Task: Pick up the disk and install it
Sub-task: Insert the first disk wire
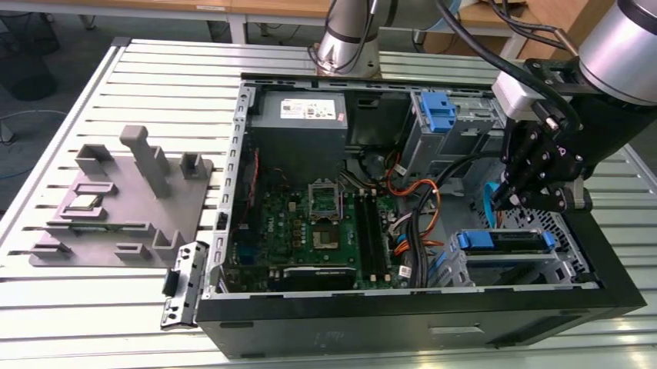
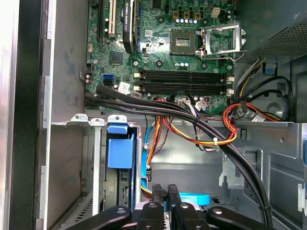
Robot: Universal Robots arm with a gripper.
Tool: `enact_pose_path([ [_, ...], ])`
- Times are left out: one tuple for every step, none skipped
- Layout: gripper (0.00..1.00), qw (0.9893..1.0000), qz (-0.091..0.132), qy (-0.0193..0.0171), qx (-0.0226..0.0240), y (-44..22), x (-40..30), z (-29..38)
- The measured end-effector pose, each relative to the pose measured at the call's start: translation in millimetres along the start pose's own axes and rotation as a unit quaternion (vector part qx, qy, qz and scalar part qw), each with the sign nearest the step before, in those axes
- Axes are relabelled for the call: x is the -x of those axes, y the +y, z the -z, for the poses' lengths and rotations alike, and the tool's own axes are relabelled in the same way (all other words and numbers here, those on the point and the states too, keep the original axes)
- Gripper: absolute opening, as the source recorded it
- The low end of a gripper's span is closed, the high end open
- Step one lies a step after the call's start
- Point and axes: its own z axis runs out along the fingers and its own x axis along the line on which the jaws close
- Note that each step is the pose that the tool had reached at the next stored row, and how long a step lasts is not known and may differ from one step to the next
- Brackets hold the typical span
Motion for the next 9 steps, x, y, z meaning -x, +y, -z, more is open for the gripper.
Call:
enact_pose_path([
  [0.16, 1.0, 0.0, 0.0, 0.0, 0.0, 0.0, 0.0],
  [0.16, 1.0, 0.0, 0.0, 0.0, 0.0, 0.0, -0.1],
  [0.16, 1.0, 0.0, 0.0, 0.0, 0.0, 0.1, -0.1],
  [0.16, 1.0, 0.0, 0.0, 0.0, 0.0, 0.1, -0.1],
  [0.16, 1.0, 0.0, 0.0, 0.0, 0.0, 0.1, -0.1],
  [0.16, 1.0, 0.0, -0.0001, 0.0, 0.0, 0.1, 0.1],
  [0.16, 1.0, 0.0, 0.0001, 0.0, 0.0, 0.1, 0.6],
  [0.16, 1.0, 0.0, 0.0001, 0.0, 0.0, 0.2, 1.2],
  [0.16, 1.0, 0.0, 0.0001, 0.0, 0.1, 0.2, 1.9],
])
